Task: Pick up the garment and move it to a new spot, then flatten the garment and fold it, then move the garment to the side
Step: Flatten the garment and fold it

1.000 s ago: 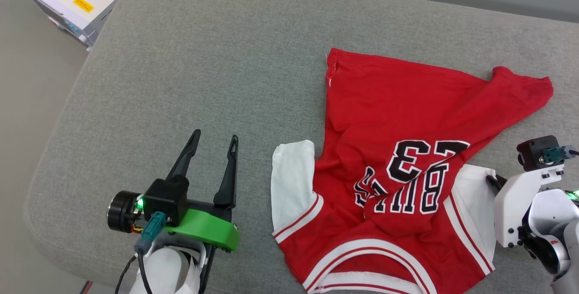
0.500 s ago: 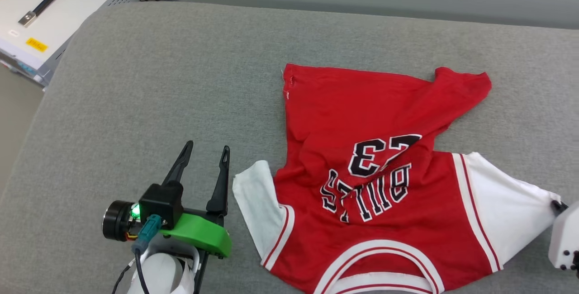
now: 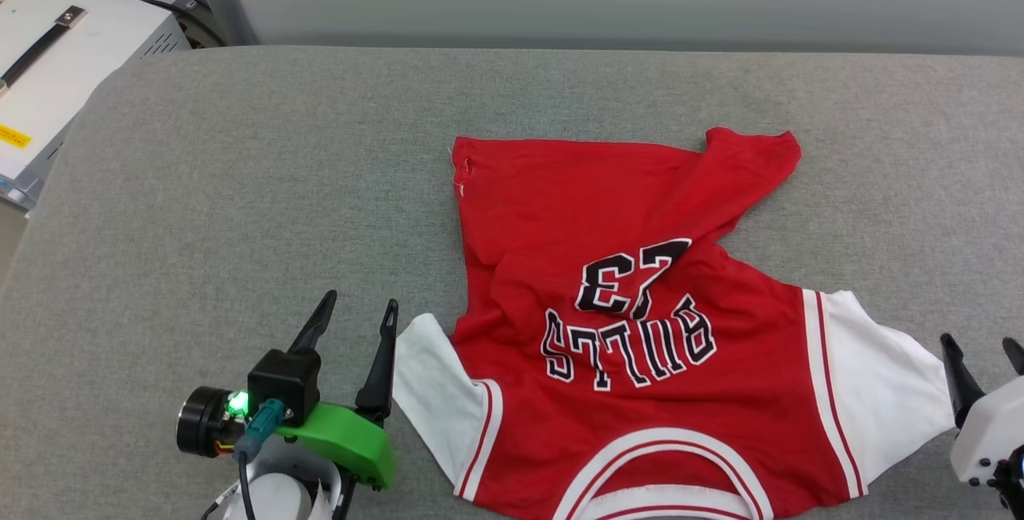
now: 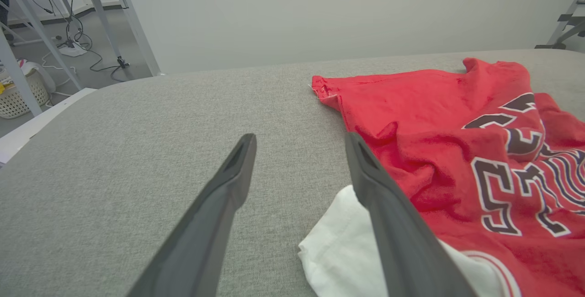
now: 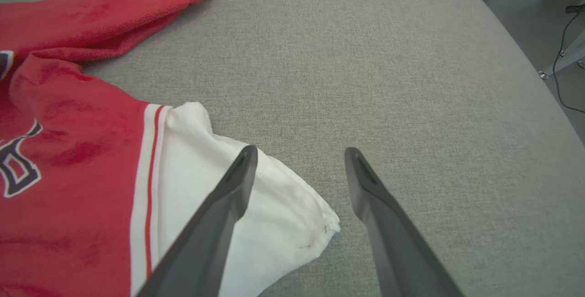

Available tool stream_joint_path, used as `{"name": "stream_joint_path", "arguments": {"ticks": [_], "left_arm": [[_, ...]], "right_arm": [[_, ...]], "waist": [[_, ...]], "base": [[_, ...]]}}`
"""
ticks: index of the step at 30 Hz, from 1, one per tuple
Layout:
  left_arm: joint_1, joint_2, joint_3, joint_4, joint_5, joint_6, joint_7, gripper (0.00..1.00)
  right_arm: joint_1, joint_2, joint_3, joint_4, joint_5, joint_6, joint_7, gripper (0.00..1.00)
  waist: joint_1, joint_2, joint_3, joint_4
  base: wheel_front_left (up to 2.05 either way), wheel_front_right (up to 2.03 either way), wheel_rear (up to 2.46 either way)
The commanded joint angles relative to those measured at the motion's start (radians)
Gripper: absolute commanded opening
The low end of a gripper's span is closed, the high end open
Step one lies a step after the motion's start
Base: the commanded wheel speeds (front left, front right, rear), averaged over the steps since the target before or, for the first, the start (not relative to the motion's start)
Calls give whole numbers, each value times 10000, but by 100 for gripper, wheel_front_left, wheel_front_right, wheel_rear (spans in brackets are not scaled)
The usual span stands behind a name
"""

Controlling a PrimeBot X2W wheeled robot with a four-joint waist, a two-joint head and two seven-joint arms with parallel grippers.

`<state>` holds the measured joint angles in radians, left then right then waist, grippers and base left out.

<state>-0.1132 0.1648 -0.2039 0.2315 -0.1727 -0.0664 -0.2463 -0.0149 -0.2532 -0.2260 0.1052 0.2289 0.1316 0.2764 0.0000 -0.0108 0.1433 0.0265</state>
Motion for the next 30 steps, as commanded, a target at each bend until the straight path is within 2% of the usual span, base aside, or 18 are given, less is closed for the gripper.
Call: {"name": "stream_joint_path", "arguments": {"ticks": [1, 2, 6, 14, 19, 30], "left_arm": [[230, 133, 17, -77, -56, -42, 89, 100], [297, 255, -66, -170, -125, -126, 503, 100], [373, 557, -231, -439, -470, -307, 2095, 100], [411, 1292, -417, -1252, -1033, -394, 5975, 100], [372, 1625, -438, -1618, -850, -170, 6899, 100], [205, 1867, -395, -1224, -452, 459, 7563, 100]], "right_arm": [[-163, -19, 91, -233, -12, -9, -380, 100], [-161, 29, 139, -556, 4, -9, -828, 100], [-117, 323, 54, -1262, 3, -9, -1396, 100], [33, 917, 113, -2110, -91, -9, -1610, 100], [60, 1131, 258, -2216, 17, -9, -1553, 100], [13, 1236, 537, -2263, 59, -9, -1593, 100]], "waist": [[0, 108, -24, 1], [0, 108, -42, -1], [0, 108, -5, -102], [0, 108, 375, -617], [0, 108, 604, -919], [0, 108, 1044, -1332]], "base": [[0, 0, 0], [0, 0, 0], [0, 0, 0], [0, 0, 0], [0, 0, 0], [0, 0, 0]]}}
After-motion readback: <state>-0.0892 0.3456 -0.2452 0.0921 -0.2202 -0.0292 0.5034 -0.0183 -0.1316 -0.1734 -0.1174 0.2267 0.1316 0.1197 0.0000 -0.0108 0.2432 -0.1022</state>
